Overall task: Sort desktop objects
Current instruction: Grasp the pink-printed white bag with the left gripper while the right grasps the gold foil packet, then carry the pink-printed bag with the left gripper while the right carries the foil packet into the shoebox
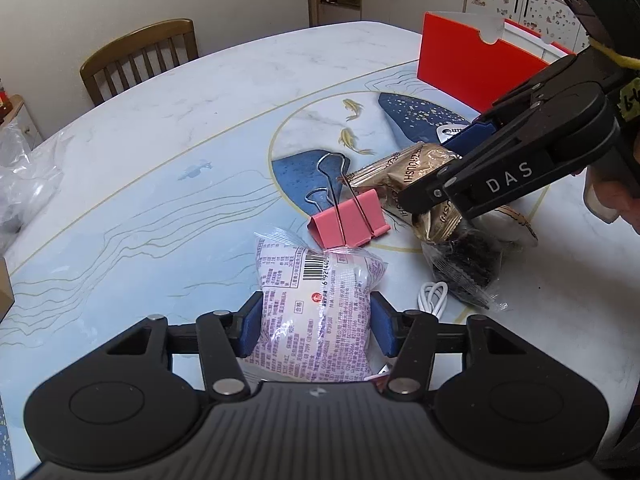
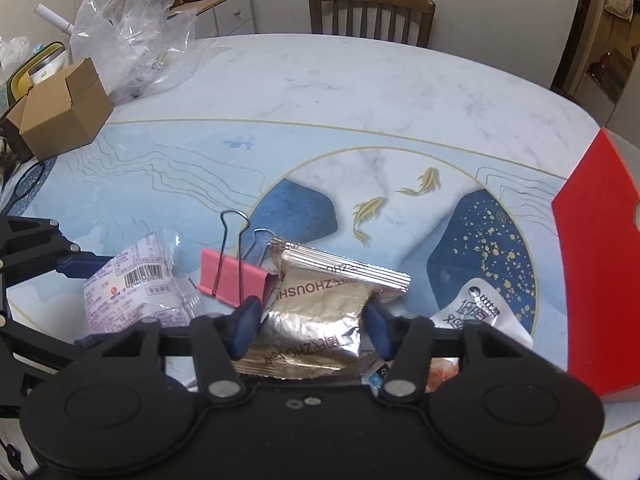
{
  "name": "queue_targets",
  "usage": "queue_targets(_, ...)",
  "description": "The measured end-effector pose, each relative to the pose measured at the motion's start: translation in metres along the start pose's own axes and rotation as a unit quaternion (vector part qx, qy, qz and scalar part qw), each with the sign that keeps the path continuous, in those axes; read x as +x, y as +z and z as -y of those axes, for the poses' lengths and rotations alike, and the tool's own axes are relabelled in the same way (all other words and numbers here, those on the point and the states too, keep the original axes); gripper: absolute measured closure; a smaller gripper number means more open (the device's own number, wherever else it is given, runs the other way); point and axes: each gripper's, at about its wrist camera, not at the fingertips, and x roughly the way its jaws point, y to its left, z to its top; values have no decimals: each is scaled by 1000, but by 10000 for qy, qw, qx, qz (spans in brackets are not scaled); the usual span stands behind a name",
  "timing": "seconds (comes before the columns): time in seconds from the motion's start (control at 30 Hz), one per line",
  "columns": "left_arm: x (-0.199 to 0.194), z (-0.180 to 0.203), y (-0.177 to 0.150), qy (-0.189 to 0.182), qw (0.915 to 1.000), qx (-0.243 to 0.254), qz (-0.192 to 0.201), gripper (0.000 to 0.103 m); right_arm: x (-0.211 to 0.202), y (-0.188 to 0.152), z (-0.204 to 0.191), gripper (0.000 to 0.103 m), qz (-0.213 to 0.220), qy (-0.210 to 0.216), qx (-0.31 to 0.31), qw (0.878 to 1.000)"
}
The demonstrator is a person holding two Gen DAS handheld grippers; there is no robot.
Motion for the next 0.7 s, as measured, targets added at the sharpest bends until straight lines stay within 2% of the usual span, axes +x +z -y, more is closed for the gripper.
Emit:
queue_targets(0.07, -1, -1, 0, 31, 10000, -37, 0, 51, -2, 0, 0, 55, 23, -20, 14, 10000)
queue_targets(0.17, -4, -2, 1, 42, 9999, -110, -3, 52, -4, 0, 1, 57, 52, -68, 40, 10000)
queue_targets(0.7, -40, 10, 22, 47, 9991, -279, 321, 52, -49, -1, 5, 58, 454, -100, 255, 9986)
